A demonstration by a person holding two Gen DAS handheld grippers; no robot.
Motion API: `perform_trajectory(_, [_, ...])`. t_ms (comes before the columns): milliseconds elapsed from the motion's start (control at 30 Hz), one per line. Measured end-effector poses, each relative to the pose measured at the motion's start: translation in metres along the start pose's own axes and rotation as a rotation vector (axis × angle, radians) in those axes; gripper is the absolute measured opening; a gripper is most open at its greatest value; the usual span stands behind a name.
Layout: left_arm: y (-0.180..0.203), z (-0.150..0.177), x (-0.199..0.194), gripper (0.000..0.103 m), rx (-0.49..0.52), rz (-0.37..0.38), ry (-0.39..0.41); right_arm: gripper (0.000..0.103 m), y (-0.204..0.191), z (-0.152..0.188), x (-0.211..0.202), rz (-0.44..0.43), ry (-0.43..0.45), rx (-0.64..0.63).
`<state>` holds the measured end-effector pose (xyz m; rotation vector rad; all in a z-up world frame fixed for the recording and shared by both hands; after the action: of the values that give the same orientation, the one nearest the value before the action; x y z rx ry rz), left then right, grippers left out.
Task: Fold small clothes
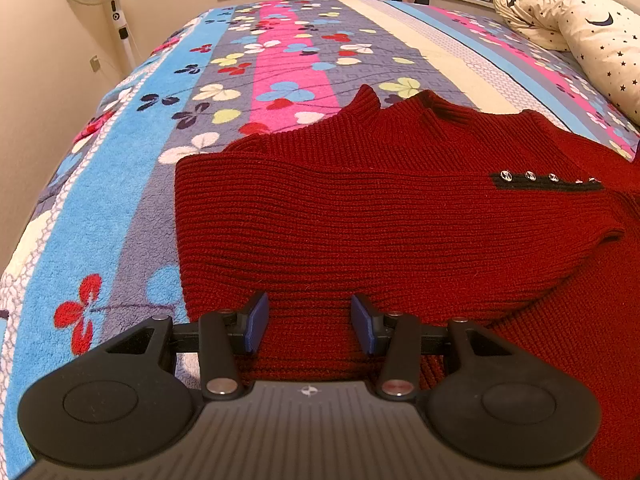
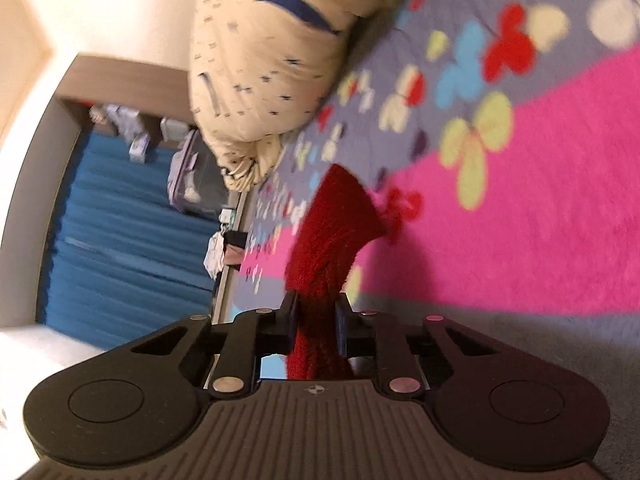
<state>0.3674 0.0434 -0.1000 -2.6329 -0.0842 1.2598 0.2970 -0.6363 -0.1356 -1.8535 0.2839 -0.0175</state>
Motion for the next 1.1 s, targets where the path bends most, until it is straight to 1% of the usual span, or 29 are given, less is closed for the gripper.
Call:
perform_trajectory(67, [0.000, 0.000, 0.000, 0.051, -0.003, 0.001, -0.002, 0.015, -0.021, -0.001, 0.000, 0.013, 0.009, -0.074])
perform_trajectory(100, [0.000, 0.000, 0.000, 0.051, -0.005, 0.002, -0.004, 0.014, -0.036, 0.000, 0.000, 0.020, 0.015, -0.120])
perform_trajectory(133, [0.000, 0.000, 0.000, 0.051, -0.007, 0.002, -0.005, 0.013, -0.057, 0.002, -0.001, 0.006, 0.013, -0.181])
perform_trajectory(200, [0.000, -0.001, 0.000, 0.051, -0.014, 0.002, -0.012, 0.013, -0.110, 0.017, -0.004, -0.031, -0.006, -0.388])
perform_trajectory(233, [-0.001, -0.002, 0.000, 0.051, -0.018, 0.004, -0.015, 0.013, -0.142, 0.031, -0.007, -0.057, -0.024, -0.529])
perform_trajectory(267, [-0.002, -0.002, -0.001, 0.051, -0.027, 0.008, -0.020, 0.013, -0.177, 0.055, -0.014, -0.106, -0.048, -0.686])
perform_trajectory(300, [-0.004, -0.003, -0.002, 0.051, -0.042, 0.015, -0.025, 0.013, -0.201, 0.077, -0.021, -0.159, -0.073, -0.788])
perform_trajectory(333, [-0.008, -0.005, -0.003, 0.052, -0.070, 0.021, -0.028, 0.013, -0.226, 0.106, -0.030, -0.228, -0.115, -0.882])
perform_trajectory(367, [-0.013, -0.007, -0.005, 0.052, -0.102, 0.024, -0.027, 0.013, -0.248, 0.142, -0.040, -0.308, -0.178, -0.968])
perform_trajectory(433, [-0.026, -0.013, -0.010, 0.054, -0.169, 0.007, -0.010, 0.014, -0.275, 0.211, -0.062, -0.444, -0.306, -1.080])
perform_trajectory(500, [-0.041, -0.019, -0.016, 0.056, -0.220, -0.031, 0.016, 0.014, -0.285, 0.282, -0.083, -0.565, -0.458, -1.141])
perform_trajectory(533, [-0.049, -0.021, -0.019, 0.057, -0.247, -0.049, 0.024, 0.016, -0.285, 0.313, -0.091, -0.608, -0.535, -1.152])
perform_trajectory(567, [-0.057, -0.023, -0.021, 0.057, -0.273, -0.061, 0.028, 0.018, -0.279, 0.350, -0.100, -0.643, -0.641, -1.142])
perform_trajectory(600, [-0.065, -0.024, -0.022, 0.057, -0.302, -0.072, 0.025, 0.023, -0.269, 0.379, -0.104, -0.651, -0.747, -1.119])
perform_trajectory(633, [-0.072, -0.026, -0.022, 0.058, -0.327, -0.076, 0.018, 0.030, -0.254, 0.409, -0.106, -0.634, -0.881, -1.100])
perform_trajectory(667, [-0.079, -0.026, -0.022, 0.058, -0.350, -0.077, 0.004, 0.031, -0.231, 0.438, -0.107, -0.577, -1.017, -1.105])
perform_trajectory(700, [-0.084, -0.026, -0.021, 0.059, -0.368, -0.076, -0.011, 0.031, -0.213, 0.454, -0.108, -0.511, -1.094, -1.128])
perform_trajectory(733, [-0.089, -0.025, -0.020, 0.059, -0.387, -0.068, -0.024, 0.031, -0.197, 0.464, -0.109, -0.433, -1.155, -1.153])
perform_trajectory(767, [-0.092, -0.024, -0.020, 0.059, -0.405, -0.053, -0.036, 0.031, -0.189, 0.464, -0.111, -0.387, -1.190, -1.163])
perform_trajectory(800, [-0.094, -0.023, -0.022, 0.059, -0.419, -0.036, -0.043, 0.031, -0.190, 0.457, -0.112, -0.378, -1.197, -1.164])
perform_trajectory(867, [-0.097, -0.025, -0.023, 0.059, -0.447, 0.010, -0.052, 0.034, -0.204, 0.430, -0.109, -0.367, -1.174, -1.145])
perform_trajectory(900, [-0.098, -0.025, -0.024, 0.059, -0.465, 0.028, -0.052, 0.039, -0.212, 0.410, -0.105, -0.353, -1.145, -1.129])
perform_trajectory(933, [-0.099, -0.025, -0.024, 0.059, -0.486, 0.044, -0.056, 0.046, -0.217, 0.390, -0.101, -0.336, -1.115, -1.122])
perform_trajectory(967, [-0.100, -0.023, -0.023, 0.059, -0.500, 0.055, -0.064, 0.049, -0.219, 0.367, -0.097, -0.308, -1.070, -1.130])
perform_trajectory(1000, [-0.099, -0.022, -0.021, 0.059, -0.513, 0.071, -0.077, 0.053, -0.219, 0.352, -0.088, -0.273, -1.023, -1.149])
perform_trajectory(1033, [-0.099, -0.020, -0.019, 0.057, -0.531, 0.092, -0.093, 0.058, -0.213, 0.333, -0.081, -0.214, -0.957, -1.170])
perform_trajectory(1067, [-0.099, -0.018, -0.016, 0.057, -0.558, 0.123, -0.114, 0.060, -0.209, 0.322, -0.073, -0.161, -0.904, -1.171])
perform_trajectory(1100, [-0.099, -0.016, -0.013, 0.057, -0.590, 0.165, -0.135, 0.060, -0.194, 0.307, -0.066, -0.099, -0.848, -1.153])
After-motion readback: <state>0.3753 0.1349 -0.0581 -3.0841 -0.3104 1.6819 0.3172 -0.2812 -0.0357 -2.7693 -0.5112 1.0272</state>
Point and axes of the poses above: each gripper's, at about its wrist camera, not at the fingertips, and x roughly the way its jaws point, y to its right, z to its underside, the point moved 5 cm from there along x, roughly the way its jaws point, and after that the axes turned 11 degrees about -z, right-handed, at the moved point
